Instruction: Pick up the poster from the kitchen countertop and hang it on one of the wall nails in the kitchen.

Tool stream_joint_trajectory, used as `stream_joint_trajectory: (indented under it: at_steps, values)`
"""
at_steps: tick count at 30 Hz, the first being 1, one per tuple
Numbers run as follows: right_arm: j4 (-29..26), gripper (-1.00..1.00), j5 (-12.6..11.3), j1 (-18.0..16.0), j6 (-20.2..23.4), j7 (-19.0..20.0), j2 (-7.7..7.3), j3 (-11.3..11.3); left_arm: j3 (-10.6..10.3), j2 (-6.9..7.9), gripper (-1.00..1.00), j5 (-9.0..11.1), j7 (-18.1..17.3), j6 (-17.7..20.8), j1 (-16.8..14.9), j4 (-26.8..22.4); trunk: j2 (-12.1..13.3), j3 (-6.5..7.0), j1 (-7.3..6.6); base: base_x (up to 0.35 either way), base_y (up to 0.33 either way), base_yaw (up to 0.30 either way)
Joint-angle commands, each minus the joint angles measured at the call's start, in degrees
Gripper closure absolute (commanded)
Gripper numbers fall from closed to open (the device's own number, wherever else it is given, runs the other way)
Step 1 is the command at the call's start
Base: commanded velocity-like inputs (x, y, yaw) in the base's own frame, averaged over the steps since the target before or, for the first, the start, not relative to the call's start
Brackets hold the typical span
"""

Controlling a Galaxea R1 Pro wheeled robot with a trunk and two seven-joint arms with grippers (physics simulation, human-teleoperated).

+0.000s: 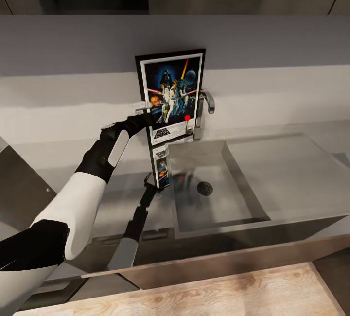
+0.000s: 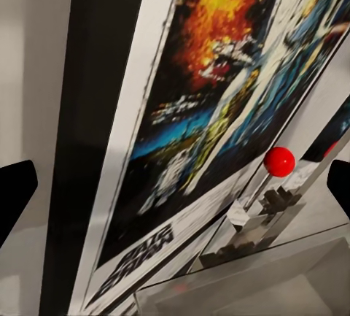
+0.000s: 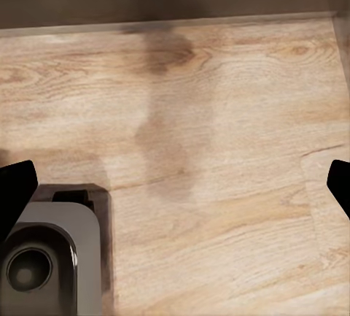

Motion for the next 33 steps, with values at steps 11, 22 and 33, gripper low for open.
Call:
stream_joint_trajectory:
  at_steps: [11,22,33]
  values:
    - [-0.09,-1.00,0.08,0.02,-0.09,-0.06,0.01,-0.09,0.23,0.01,-1.00,0.33,-0.03,0.40,-0.03,-2.00,-0.04,-0.31,0.01,0.000,0.000,0.000]
    - [-0.07,-1.00,0.08,0.02,-0.09,-0.06,0.01,-0.08,0.28,0.01,-1.00,0.31,-0.03,0.41,-0.03,-2.60,-0.04,-0.33,0.01,0.050,0.000,0.000]
    - [-0.09,-1.00,0.08,0.02,-0.09,-0.06,0.01,-0.10,0.36,0.03,-1.00,0.30,-0.03,0.41,-0.03,-2.64,-0.04,-0.33,0.01,0.051,0.000,0.000]
